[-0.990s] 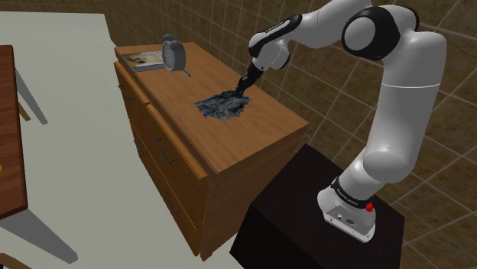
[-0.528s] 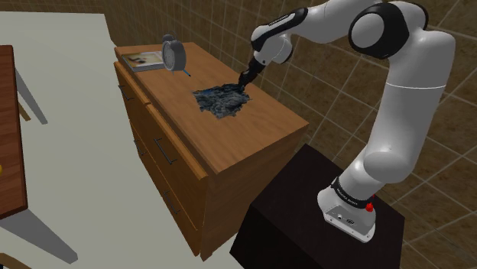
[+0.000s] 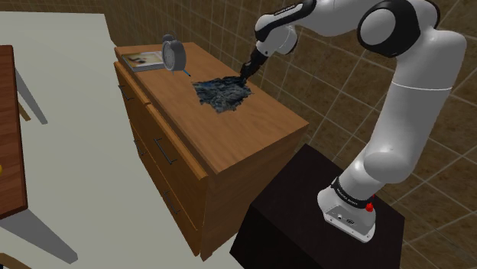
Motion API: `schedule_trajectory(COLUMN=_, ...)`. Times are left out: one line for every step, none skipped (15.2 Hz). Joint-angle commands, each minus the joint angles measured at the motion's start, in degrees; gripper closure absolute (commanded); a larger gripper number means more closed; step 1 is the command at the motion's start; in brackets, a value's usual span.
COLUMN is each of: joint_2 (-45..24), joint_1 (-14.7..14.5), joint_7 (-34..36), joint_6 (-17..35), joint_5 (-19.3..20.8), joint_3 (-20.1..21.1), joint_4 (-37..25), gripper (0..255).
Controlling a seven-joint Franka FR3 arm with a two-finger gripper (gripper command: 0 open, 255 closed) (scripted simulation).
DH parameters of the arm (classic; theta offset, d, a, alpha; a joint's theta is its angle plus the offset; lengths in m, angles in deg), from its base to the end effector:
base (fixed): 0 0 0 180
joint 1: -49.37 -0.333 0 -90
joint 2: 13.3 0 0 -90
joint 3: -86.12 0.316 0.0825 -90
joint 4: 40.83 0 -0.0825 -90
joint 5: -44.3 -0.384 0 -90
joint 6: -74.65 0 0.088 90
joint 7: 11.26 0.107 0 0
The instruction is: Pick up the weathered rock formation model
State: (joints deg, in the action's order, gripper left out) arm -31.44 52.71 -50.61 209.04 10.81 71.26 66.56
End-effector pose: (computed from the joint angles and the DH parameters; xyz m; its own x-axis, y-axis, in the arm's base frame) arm 0.6154 -0.1824 0.3670 0.9469 -0.0292 0.3203 0.0492 -0.9710 -0.2342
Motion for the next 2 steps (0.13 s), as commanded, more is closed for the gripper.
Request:
schedule_trajectory(joint_2=0.54, joint_1=-0.11, joint_7=0.63, joint_6=-0.76, joint_5=0.55, joint_3=-0.19, joint_4=-0.37, gripper=255)
schedule_trajectory(joint_2=0.54, joint_1=-0.11, joint_7=0.63, joint_6=-0.76, joint_5=0.55, joint_3=-0.19, joint_4=-0.36, gripper=255)
